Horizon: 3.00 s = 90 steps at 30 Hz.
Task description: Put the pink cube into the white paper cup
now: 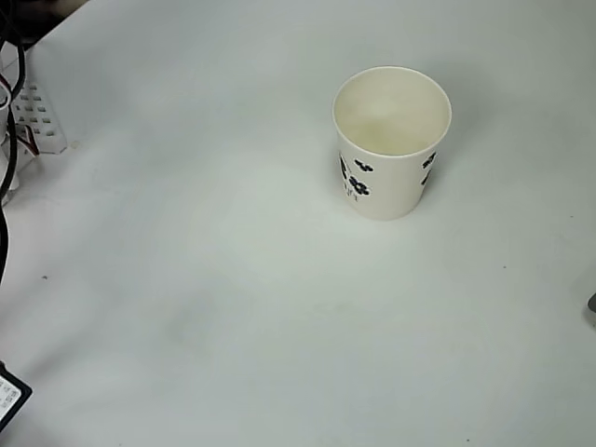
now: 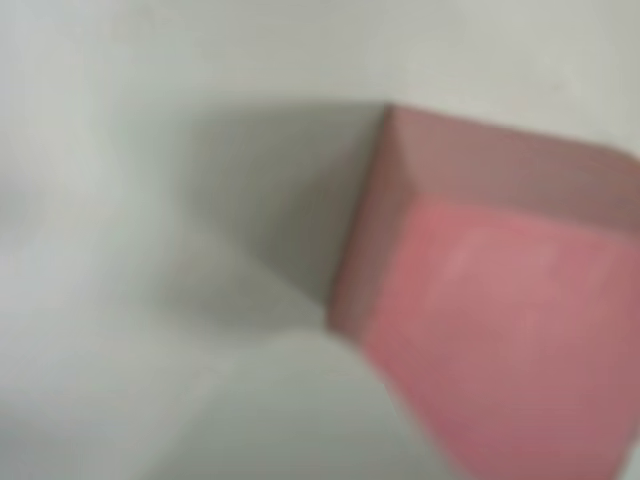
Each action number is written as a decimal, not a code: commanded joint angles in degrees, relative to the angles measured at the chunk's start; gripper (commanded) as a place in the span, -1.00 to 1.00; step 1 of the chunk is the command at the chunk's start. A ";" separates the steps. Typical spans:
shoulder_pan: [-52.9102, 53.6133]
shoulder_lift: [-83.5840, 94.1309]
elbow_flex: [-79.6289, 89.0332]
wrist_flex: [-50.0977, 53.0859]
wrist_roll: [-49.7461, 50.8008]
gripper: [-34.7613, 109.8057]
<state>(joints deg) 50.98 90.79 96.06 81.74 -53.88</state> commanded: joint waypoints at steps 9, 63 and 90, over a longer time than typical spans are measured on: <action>-0.44 -0.88 -8.79 -0.79 -1.41 -0.08; -1.14 -13.45 -9.84 -9.76 -2.81 -0.07; -11.69 -0.26 -7.03 -0.35 1.85 -0.52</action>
<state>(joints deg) 40.96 80.24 89.91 78.22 -52.38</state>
